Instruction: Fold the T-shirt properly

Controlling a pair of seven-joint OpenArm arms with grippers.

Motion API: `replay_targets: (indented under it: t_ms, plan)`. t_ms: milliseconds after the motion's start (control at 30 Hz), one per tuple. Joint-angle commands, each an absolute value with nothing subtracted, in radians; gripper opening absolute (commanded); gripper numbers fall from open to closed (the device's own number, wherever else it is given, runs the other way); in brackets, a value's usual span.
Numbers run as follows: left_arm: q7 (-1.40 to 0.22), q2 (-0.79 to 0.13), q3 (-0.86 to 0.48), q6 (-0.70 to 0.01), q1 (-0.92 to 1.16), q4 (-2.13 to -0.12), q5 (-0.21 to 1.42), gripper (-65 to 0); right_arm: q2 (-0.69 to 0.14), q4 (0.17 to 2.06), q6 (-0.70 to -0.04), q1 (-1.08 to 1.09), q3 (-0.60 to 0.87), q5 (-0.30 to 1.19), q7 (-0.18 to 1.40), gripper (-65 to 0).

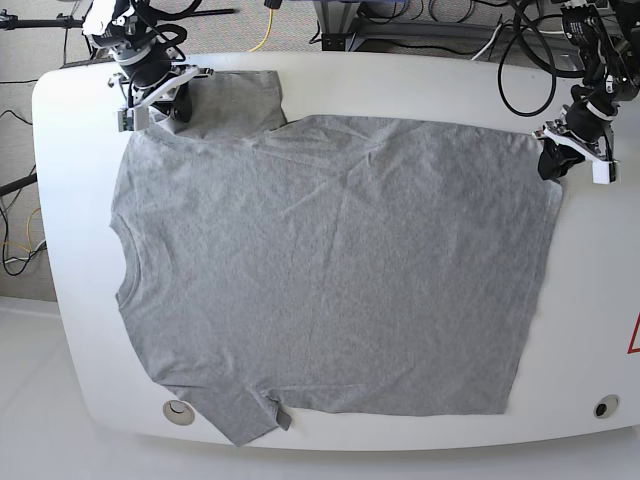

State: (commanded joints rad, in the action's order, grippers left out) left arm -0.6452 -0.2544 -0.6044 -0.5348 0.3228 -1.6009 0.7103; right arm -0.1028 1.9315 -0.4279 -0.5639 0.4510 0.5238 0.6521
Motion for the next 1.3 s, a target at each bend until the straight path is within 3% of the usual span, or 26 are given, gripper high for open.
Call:
replay_targets:
  t_ms: [267, 733, 1300]
  plan:
    - [-0.648, -0.252, -0.605, -0.531, 0.323, -1.59, 0.708, -64.9, -0.112, 1.937, -0.436, -0.546, 0.45, 0.575, 0.664, -64.8]
    - [-0.678, -0.254, -0.604, -0.537, 0.331, -1.549, 0.719, -56.1, -0.122, 1.935, -0.429, -0.583, 0.437, 0.558, 0.654, -64.5]
    - [-0.683, -0.252, -0.6, -0.537, 0.294, -1.554, 0.722, -56.9, -0.129, 1.941, -0.434, -0.56, 0.449, 0.568, 0.659, -65.0]
